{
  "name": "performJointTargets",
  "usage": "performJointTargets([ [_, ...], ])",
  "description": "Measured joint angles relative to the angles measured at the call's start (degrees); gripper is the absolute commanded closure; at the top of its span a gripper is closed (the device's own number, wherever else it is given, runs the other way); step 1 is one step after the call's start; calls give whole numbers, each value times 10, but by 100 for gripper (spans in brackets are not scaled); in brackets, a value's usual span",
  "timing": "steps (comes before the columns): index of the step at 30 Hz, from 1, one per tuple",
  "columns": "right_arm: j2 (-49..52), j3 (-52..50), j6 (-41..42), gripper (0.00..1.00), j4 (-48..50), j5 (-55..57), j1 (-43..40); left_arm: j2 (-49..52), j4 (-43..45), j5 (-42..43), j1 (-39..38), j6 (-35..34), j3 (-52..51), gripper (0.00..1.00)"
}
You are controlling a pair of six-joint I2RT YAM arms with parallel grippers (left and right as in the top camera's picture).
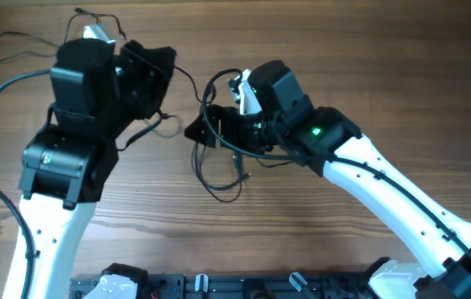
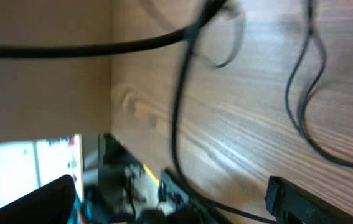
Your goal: Untangle cables
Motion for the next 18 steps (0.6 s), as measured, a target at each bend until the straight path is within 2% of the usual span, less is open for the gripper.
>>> performJointTargets([
  [2, 0, 0, 19, 12, 12, 22, 5, 0, 0, 11, 12, -22, 0, 96],
  [6, 1, 0, 55, 18, 75, 60, 21, 0, 0, 45, 23, -76, 0, 96],
  [8, 4, 0, 68, 28, 94, 70, 30, 0, 1, 52, 23, -90, 0, 96],
  [9, 6, 0, 74, 36, 96, 75, 34, 0, 2, 56, 23, -98, 0, 96],
  [10, 9, 0, 82, 49, 97, 80, 38, 0, 3, 59, 23, -103, 0, 96],
  [12, 22, 0, 109, 94, 97, 97, 47, 0, 7, 62, 23, -111, 0, 96],
  [18, 48, 0, 123, 96, 66, 146, 49, -1, -7, 64, 25, -118, 0, 96],
])
